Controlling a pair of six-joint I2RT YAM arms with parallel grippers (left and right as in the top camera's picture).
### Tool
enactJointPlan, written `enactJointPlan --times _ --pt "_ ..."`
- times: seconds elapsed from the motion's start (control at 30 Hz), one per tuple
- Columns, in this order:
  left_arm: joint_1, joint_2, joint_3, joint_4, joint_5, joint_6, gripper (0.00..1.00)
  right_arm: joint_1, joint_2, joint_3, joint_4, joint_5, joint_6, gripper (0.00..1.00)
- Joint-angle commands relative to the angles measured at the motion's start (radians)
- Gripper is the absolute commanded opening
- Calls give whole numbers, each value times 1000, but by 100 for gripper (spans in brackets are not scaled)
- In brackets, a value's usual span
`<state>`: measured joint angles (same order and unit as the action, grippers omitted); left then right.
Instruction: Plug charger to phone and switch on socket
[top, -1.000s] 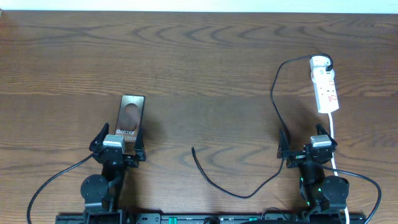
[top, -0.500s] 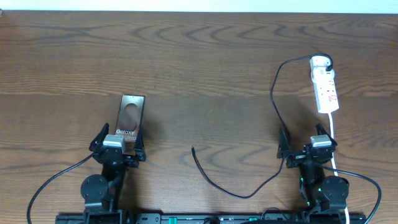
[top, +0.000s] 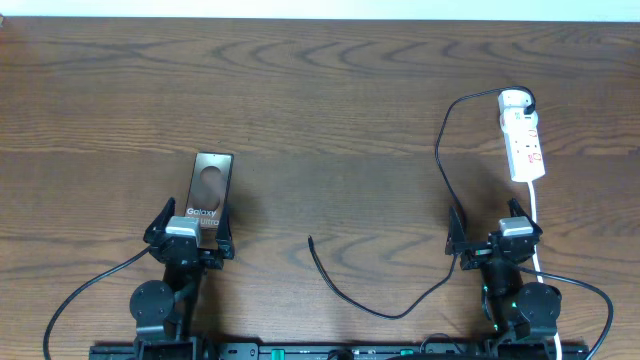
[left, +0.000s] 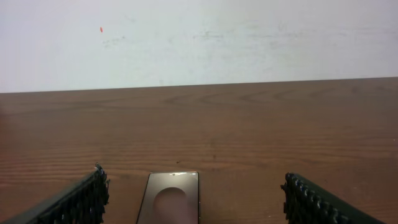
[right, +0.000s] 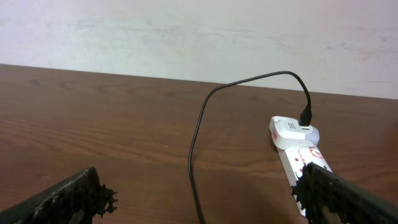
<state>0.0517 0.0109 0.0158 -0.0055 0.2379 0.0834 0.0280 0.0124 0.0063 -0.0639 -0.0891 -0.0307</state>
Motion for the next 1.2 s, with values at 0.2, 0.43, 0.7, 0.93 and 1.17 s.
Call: enactJointPlan --times 0.2,0.43,0.7,0.93,1.17 --pt "5 0 -11 -42 43 9 87 5 -6 -1 -7 11 -1 99" --pt "5 2 25 47 -40 -96 87 5 -6 -1 -7 11 -1 99" --pt "5 322 452 -138 -184 -122 87 5 -6 -1 -7 11 -1 99" --pt "5 871 1056 -604 -213 -130 87 5 -6 -1 -7 11 -1 99" --pt "6 1352 1495 -1027 -211 -130 87 5 -6 -1 -7 11 -1 99"
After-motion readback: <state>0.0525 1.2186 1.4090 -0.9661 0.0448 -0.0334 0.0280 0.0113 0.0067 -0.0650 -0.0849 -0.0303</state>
